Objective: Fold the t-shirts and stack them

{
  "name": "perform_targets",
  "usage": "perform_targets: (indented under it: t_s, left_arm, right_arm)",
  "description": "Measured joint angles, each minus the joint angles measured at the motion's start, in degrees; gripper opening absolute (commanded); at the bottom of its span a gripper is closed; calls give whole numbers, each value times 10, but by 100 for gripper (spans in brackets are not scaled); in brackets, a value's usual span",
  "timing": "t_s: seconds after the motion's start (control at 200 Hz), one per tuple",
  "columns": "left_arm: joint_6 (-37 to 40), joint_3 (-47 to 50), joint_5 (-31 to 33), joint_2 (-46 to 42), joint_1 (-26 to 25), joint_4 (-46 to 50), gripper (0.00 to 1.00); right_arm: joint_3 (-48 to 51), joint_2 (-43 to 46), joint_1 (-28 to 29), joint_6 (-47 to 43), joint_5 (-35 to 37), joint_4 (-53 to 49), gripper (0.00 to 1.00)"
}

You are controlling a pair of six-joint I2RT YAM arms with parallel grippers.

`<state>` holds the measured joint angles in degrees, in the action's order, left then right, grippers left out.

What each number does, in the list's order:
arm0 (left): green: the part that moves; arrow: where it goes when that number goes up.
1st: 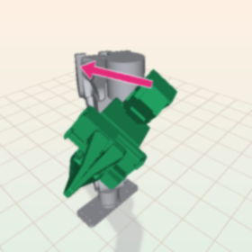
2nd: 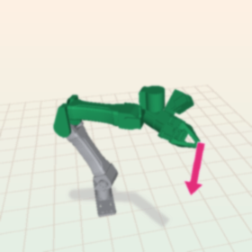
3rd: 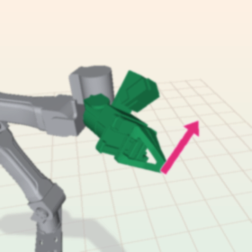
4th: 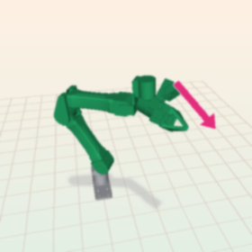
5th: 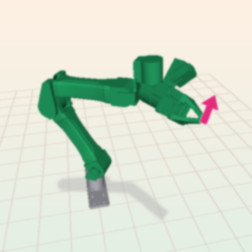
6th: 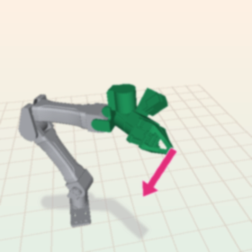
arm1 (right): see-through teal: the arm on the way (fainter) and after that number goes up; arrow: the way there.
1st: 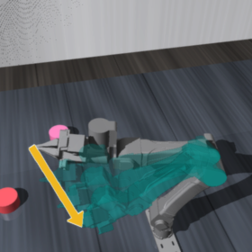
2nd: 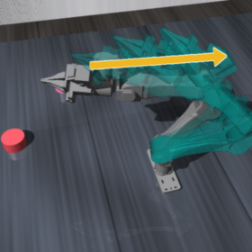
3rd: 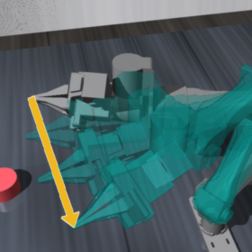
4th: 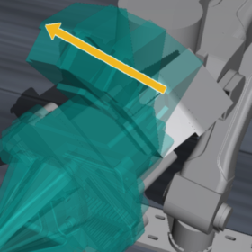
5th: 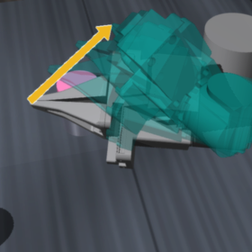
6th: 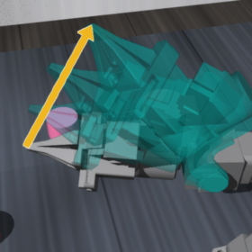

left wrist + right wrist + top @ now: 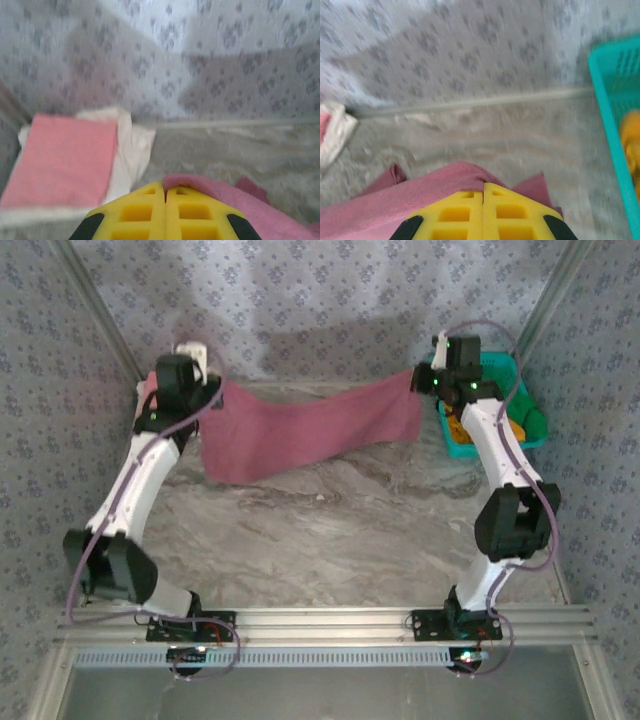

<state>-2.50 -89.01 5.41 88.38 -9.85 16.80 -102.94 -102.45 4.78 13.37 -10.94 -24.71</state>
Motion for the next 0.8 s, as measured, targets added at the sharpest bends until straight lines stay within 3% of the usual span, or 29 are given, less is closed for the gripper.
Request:
perform_targets:
  t_s: [0.14, 0.315, 0.37, 0.5, 0.605, 0.799]
  left_arm:
    - [36, -284, -28, 168, 12, 48, 0]
    - [71, -766, -52, 396, 15, 160, 0]
    - [82, -829, -56, 418, 15, 171, 0]
    - [109, -745, -63, 341, 10, 187, 0]
    - [127, -614, -62, 242, -3, 196, 0]
    - [115, -109, -19, -68, -65, 102, 0]
  right_arm:
    - [-189, -80, -2, -12, -10, -4, 0]
    - [-440, -179, -8, -19, -23, -17, 0]
    - [-488, -193, -11, -19, -28, -19, 0]
    - [-489, -174, -17, -23, -41, -13, 0]
    - [-316, -83, -18, -27, -54, 27, 0]
    - [92, 122, -17, -30, -63, 116, 0]
